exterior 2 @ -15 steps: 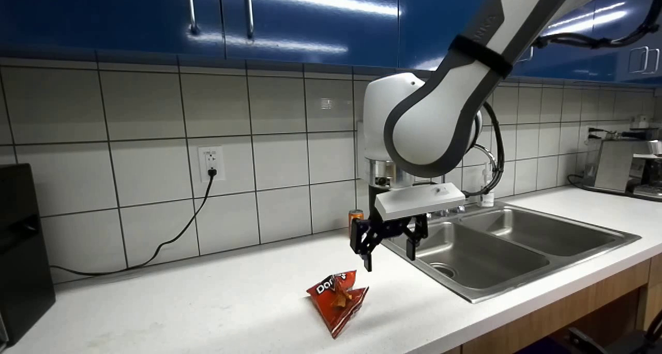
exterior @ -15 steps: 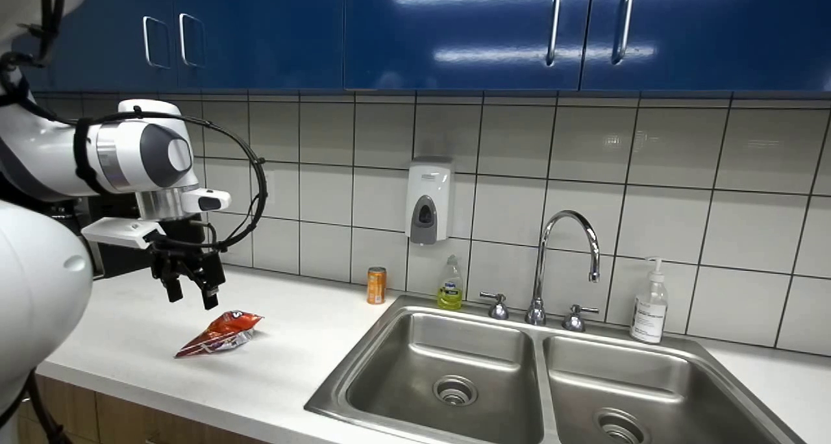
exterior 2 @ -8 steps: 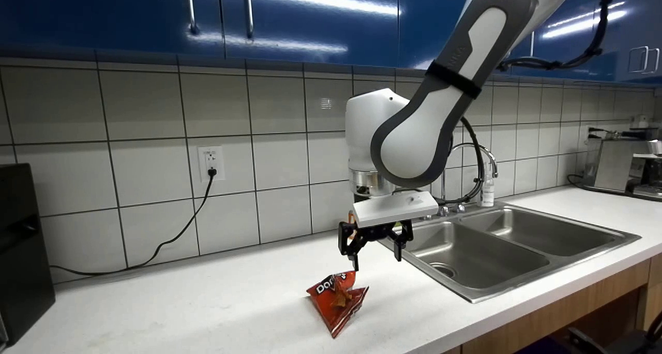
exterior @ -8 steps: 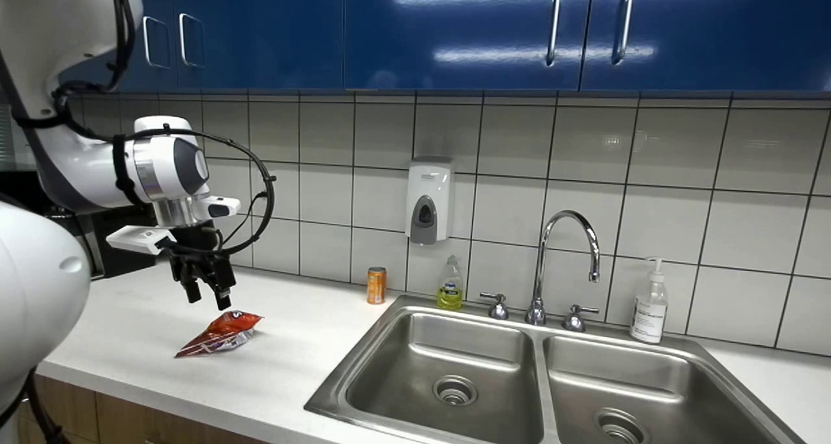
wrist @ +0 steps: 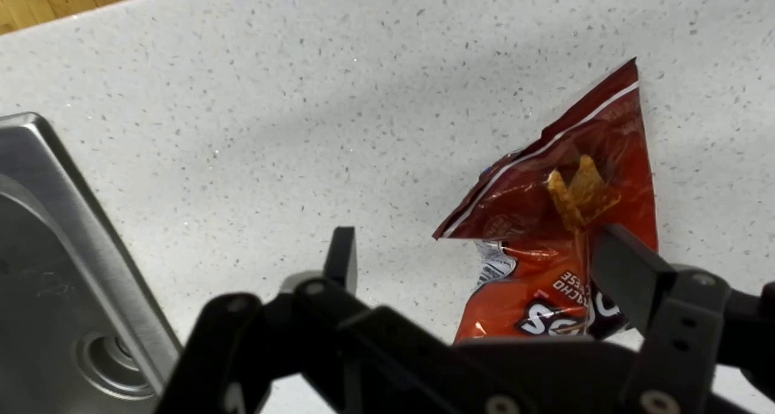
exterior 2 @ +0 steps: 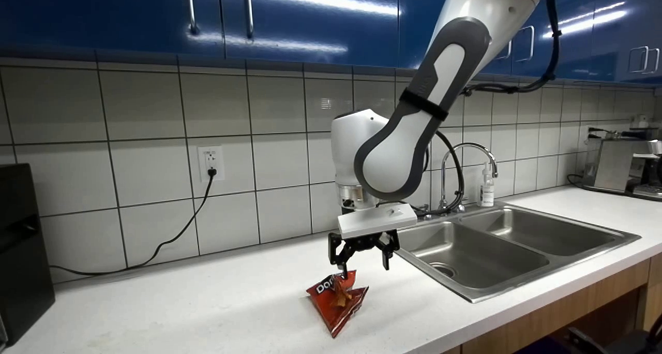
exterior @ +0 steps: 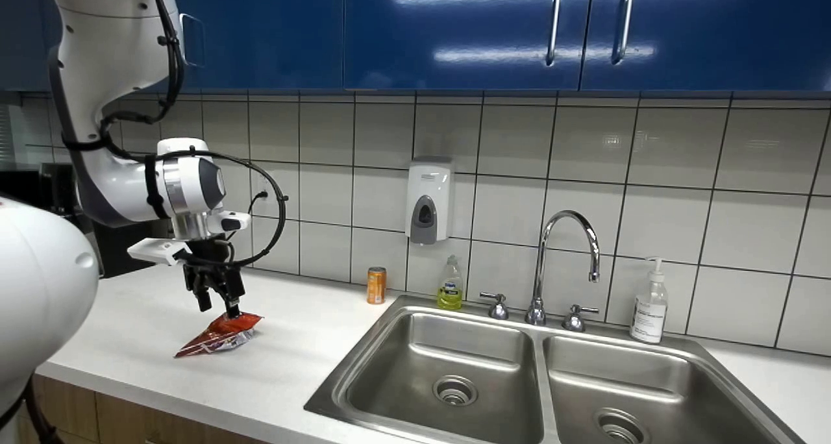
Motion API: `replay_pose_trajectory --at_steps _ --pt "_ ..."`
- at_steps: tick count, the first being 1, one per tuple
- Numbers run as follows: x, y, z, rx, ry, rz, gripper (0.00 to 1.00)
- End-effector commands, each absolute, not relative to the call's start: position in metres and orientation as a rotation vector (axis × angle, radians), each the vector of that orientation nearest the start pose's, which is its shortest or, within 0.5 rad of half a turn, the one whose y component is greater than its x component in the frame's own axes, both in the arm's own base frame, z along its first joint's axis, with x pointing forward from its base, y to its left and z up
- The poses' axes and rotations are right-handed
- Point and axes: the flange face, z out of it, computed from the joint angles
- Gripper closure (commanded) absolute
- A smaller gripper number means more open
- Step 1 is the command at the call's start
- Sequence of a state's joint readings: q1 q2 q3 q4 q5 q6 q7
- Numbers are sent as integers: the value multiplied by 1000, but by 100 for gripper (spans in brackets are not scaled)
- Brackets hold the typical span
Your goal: Put the Doritos packet in the sink on the left.
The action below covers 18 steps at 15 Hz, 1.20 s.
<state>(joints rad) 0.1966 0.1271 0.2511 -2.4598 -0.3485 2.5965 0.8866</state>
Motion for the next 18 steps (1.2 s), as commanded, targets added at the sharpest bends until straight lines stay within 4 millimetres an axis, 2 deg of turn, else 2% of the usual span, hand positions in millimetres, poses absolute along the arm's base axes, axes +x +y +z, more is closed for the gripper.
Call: replay_pose_trajectory --at_steps 1,10,18 --pt "442 230 239 -3247 226 -171 0" --pt "457 252 222 -3260 170 -178 0" --pt "469 259 211 -3272 162 -177 0"
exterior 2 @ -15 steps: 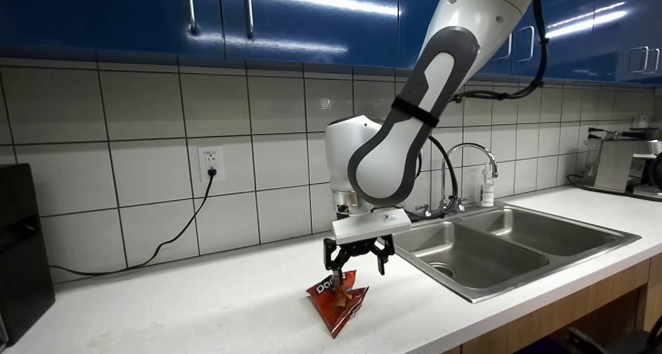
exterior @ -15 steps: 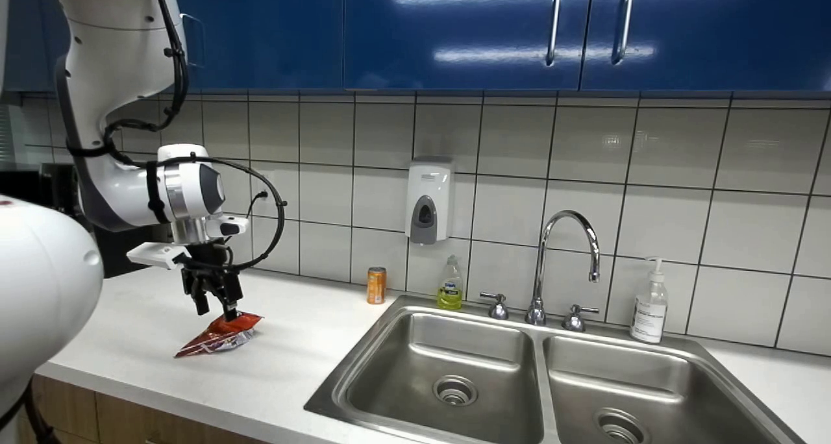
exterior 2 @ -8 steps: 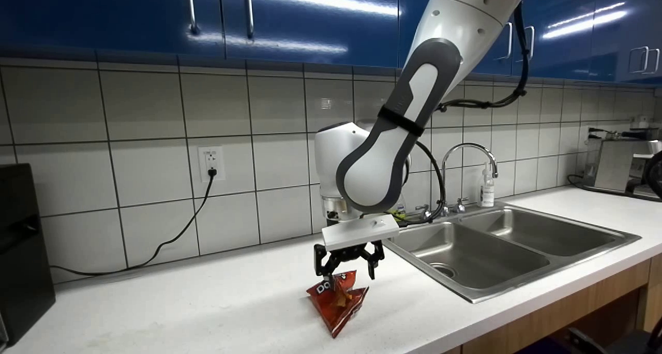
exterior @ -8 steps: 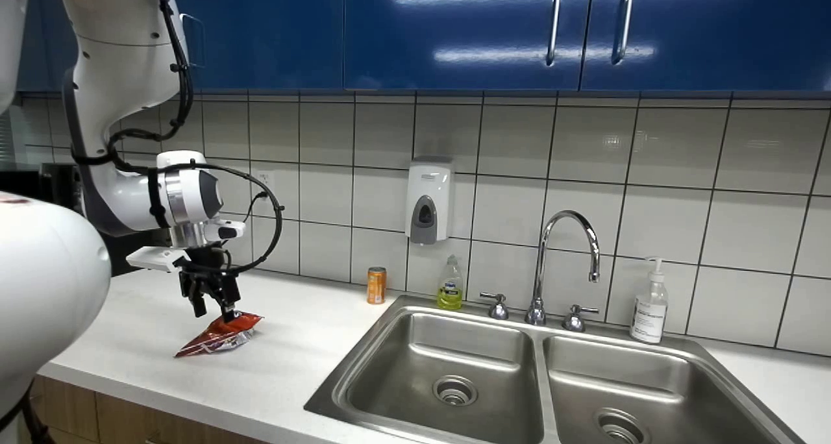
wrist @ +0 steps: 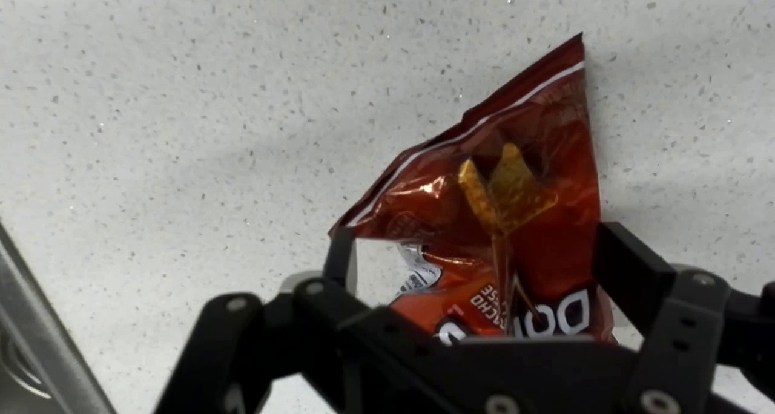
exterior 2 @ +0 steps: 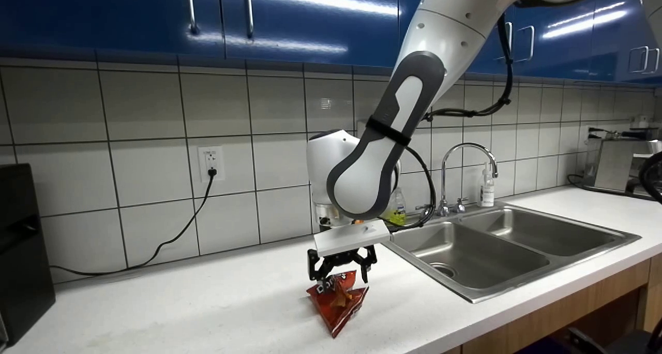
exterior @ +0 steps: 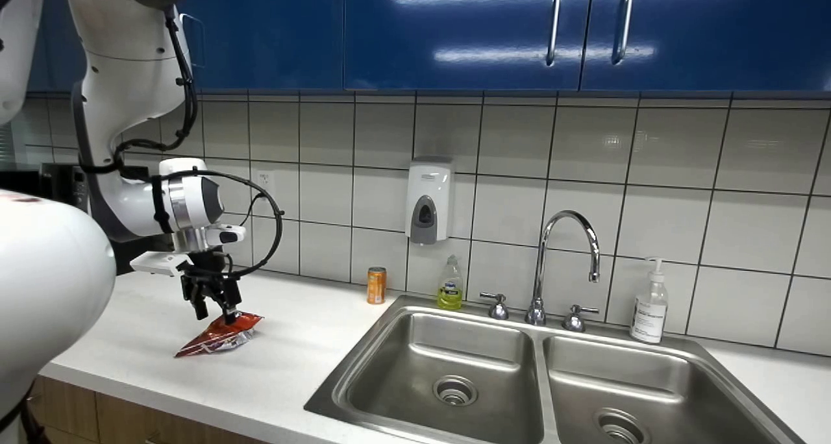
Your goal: Put the Doritos packet in the sink on the left.
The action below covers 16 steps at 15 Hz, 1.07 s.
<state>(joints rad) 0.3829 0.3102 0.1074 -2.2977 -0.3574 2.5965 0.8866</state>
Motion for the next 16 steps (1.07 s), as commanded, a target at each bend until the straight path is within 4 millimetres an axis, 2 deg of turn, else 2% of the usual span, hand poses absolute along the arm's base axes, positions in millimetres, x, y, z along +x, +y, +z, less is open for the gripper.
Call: replay_pose_trajectory --at_steps 1,2,3,12,16 --pt "469 260 210 -3273 162 -175 0" --pt "470 260 209 -3273 161 -175 25" --pt "471 260 208 -3273 161 -174 26" --pt "475 259 198 -3278 162 -157 98" --pt "477 260 196 -3280 163 -158 100"
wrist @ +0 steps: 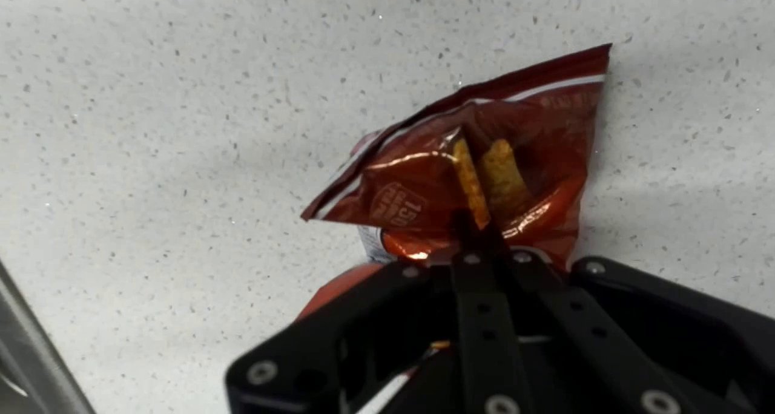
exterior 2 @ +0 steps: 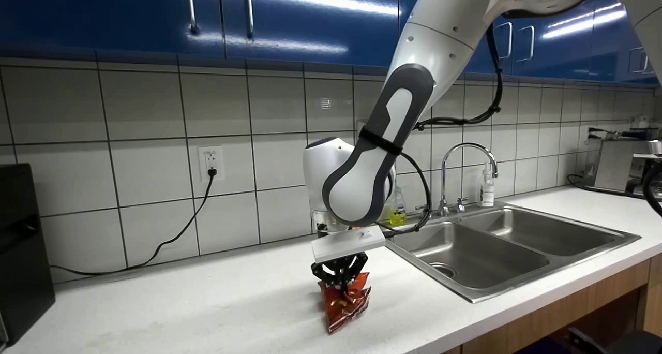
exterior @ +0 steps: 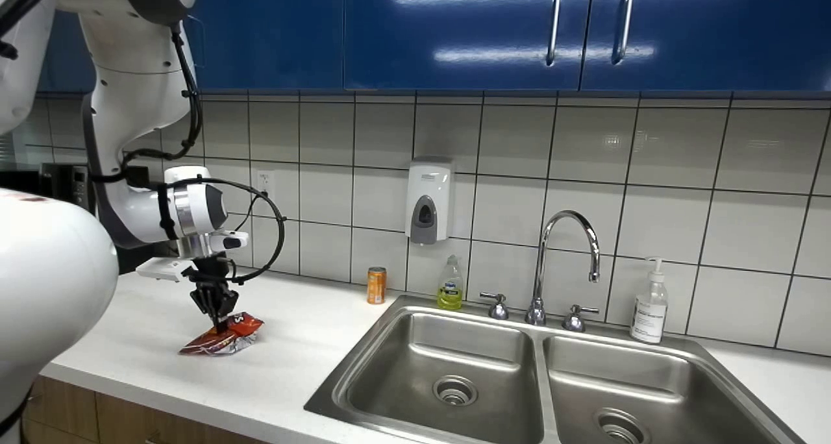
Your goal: Put the Doritos packet in the sink on the left.
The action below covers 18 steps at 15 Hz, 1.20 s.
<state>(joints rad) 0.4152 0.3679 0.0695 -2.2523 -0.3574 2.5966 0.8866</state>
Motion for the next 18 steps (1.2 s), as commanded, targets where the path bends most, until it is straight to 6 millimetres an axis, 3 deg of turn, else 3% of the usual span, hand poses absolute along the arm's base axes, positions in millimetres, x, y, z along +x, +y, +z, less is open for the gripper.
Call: replay_pose_trajectory --at_steps 1,5,13,18 --pt "477 260 196 -3280 164 -159 100" --pt "478 259 201 -3280 168 -168 100" --pt "475 258 248 -3259 161 -222 100" --pt "467 247 282 -3264 172 -237 100"
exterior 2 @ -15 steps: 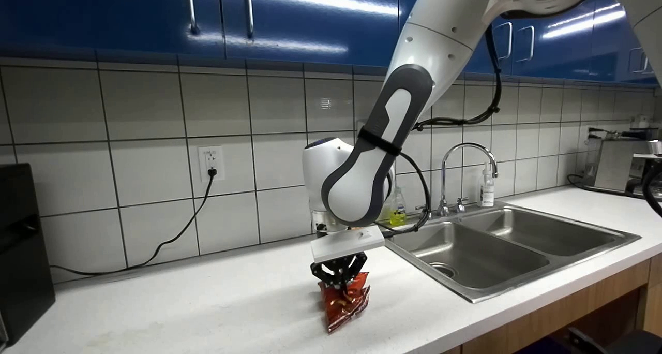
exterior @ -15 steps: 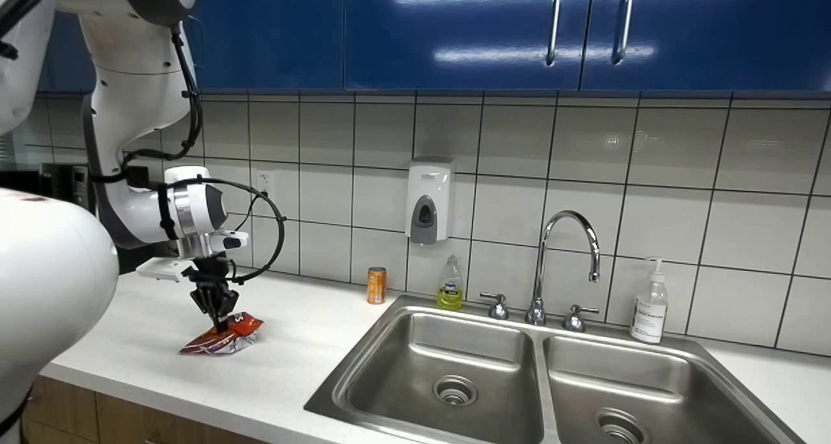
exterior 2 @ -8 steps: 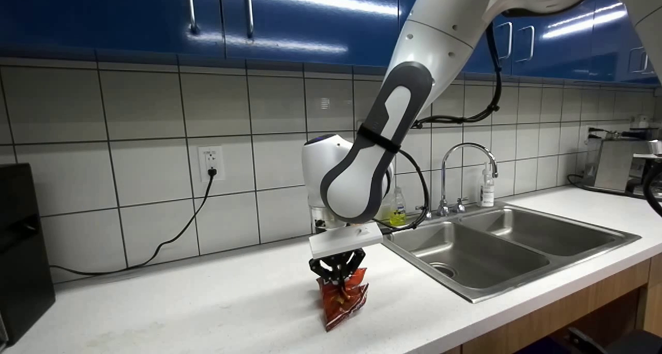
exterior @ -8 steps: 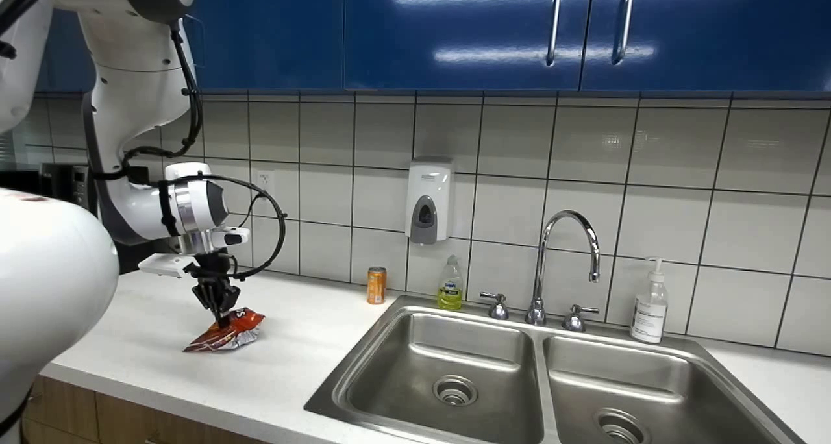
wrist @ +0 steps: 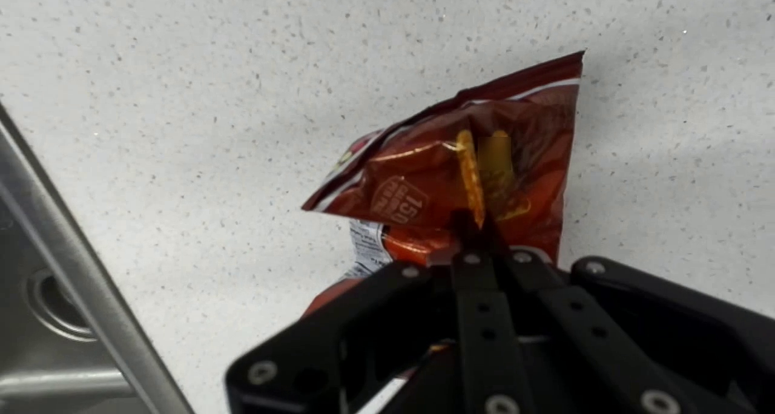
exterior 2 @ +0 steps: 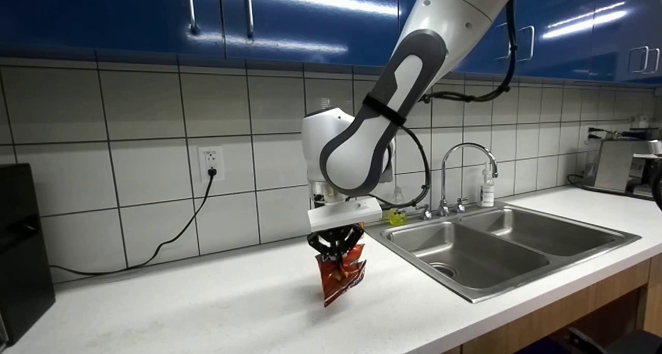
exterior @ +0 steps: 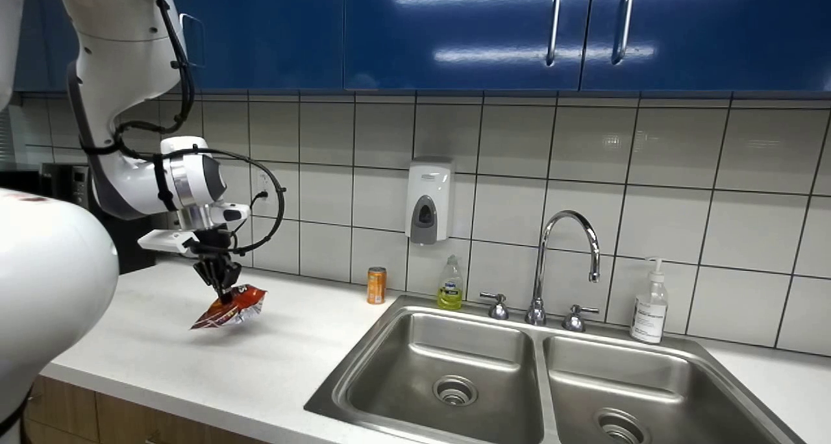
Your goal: Put the Doritos packet in the sink on the left.
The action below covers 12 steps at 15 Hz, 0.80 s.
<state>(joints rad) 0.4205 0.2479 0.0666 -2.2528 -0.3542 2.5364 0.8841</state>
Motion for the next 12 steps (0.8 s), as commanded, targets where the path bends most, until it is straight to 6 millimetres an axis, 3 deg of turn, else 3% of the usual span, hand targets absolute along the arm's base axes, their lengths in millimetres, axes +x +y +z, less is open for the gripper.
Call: replay_pose_trajectory --at_steps 1,5,12 --pt "466 244 287 -3264 176 -239 100" --pt "462 218 305 -3261 140 -196 100" --pt "463 149 326 -3209 -9 -78 100"
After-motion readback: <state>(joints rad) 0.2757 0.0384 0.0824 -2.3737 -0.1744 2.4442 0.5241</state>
